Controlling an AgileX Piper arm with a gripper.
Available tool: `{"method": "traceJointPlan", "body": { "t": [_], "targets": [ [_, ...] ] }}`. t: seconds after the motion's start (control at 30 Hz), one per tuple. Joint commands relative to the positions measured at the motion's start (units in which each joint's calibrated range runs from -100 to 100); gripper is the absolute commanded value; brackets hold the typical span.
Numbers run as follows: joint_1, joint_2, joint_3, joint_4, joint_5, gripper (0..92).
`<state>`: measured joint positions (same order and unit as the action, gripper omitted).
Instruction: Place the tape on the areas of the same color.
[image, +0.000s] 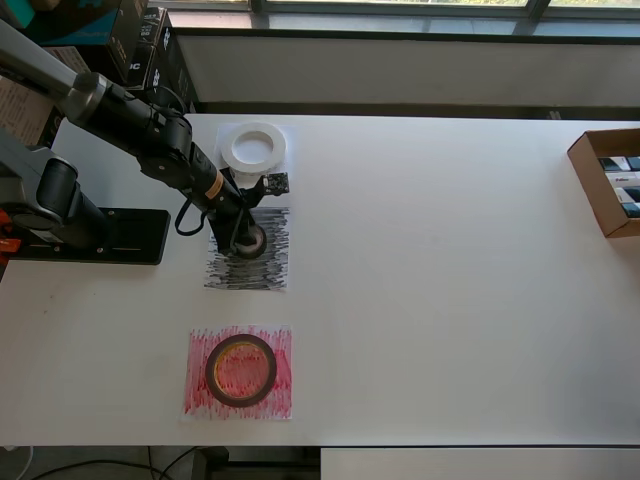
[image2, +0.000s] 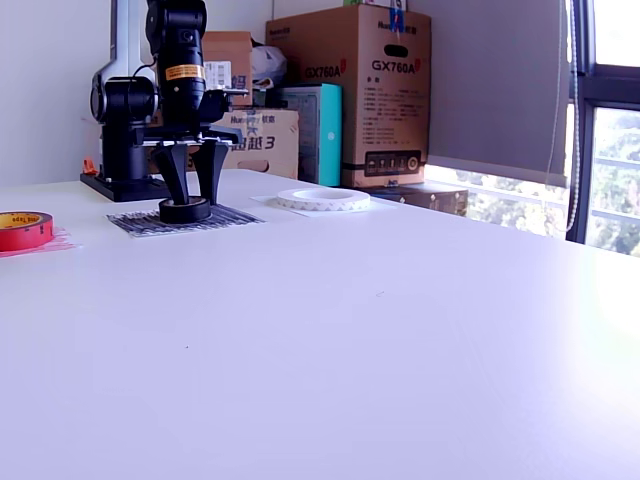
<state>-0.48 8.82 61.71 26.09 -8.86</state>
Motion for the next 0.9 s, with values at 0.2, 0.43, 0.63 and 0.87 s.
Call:
{"method": "traceJointPlan", "body": {
  "t": [0.2,0.43,0.63,0.87],
  "targets": [
    [-0.53,-0.49,-2.24,0.93,-0.22,47.1],
    [-0.45,-0.59,-2.87,1.02,-0.22,47.1],
    [0.26,-3.67,-3.06,1.1,-0.22,47.1],
    [-0.06,-8.26,-7.15,1.1,0.27,47.1]
  ]
}}
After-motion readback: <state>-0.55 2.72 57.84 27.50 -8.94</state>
